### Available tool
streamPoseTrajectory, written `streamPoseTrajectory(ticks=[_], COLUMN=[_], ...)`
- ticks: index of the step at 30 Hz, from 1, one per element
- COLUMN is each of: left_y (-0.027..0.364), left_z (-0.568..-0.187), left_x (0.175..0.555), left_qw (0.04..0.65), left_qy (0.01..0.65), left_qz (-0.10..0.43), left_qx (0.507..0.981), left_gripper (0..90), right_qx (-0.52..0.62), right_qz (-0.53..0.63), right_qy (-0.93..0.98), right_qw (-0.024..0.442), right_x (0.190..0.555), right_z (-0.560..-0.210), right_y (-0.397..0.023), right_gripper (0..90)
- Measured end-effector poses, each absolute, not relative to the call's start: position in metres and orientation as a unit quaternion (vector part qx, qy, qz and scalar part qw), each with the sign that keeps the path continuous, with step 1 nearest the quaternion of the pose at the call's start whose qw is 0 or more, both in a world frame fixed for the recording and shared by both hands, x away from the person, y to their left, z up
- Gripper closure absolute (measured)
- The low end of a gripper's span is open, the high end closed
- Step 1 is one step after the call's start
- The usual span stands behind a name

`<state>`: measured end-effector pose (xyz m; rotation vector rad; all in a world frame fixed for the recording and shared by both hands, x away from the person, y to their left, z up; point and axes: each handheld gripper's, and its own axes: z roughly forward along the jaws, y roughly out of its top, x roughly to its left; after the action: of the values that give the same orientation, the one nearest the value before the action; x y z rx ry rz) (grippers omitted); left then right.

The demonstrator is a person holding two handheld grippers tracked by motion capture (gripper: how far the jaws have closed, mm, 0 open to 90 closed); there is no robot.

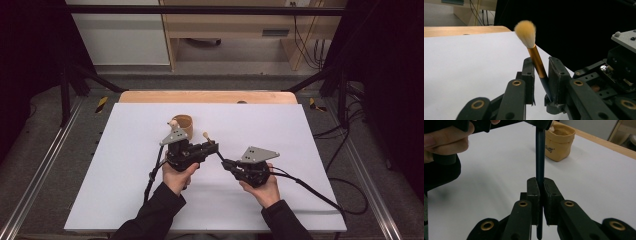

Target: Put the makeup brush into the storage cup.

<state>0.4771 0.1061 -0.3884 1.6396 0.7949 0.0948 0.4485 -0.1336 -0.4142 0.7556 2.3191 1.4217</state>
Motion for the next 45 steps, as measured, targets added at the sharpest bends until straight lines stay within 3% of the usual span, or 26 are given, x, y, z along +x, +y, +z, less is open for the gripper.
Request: streamPoseTrajectory(ticks=[26, 32, 41, 45], left_y=[0.102, 0.105, 0.121, 0.130], left_z=[-0.385, -0.384, -0.378, -0.377], left_x=[0.468, 0.469, 0.469, 0.468], left_qw=[0.620, 0.613, 0.603, 0.599], left_qy=[0.319, 0.320, 0.324, 0.328], left_qz=[0.036, 0.053, 0.074, 0.081], left_qx=[0.716, 0.720, 0.725, 0.726], left_gripper=[83.7, 83.7, 83.7, 83.7], right_qx=[0.259, 0.267, 0.302, 0.320], right_qz=[0.494, 0.496, 0.502, 0.506], right_qy=[0.815, 0.811, 0.791, 0.779], right_qw=[0.159, 0.158, 0.175, 0.185], right_x=[0.449, 0.450, 0.451, 0.452], right_z=[-0.417, -0.416, -0.410, -0.406], right_y=[-0.132, -0.133, -0.140, -0.147], right_gripper=[82.2, 66.8, 31.9, 24.6])
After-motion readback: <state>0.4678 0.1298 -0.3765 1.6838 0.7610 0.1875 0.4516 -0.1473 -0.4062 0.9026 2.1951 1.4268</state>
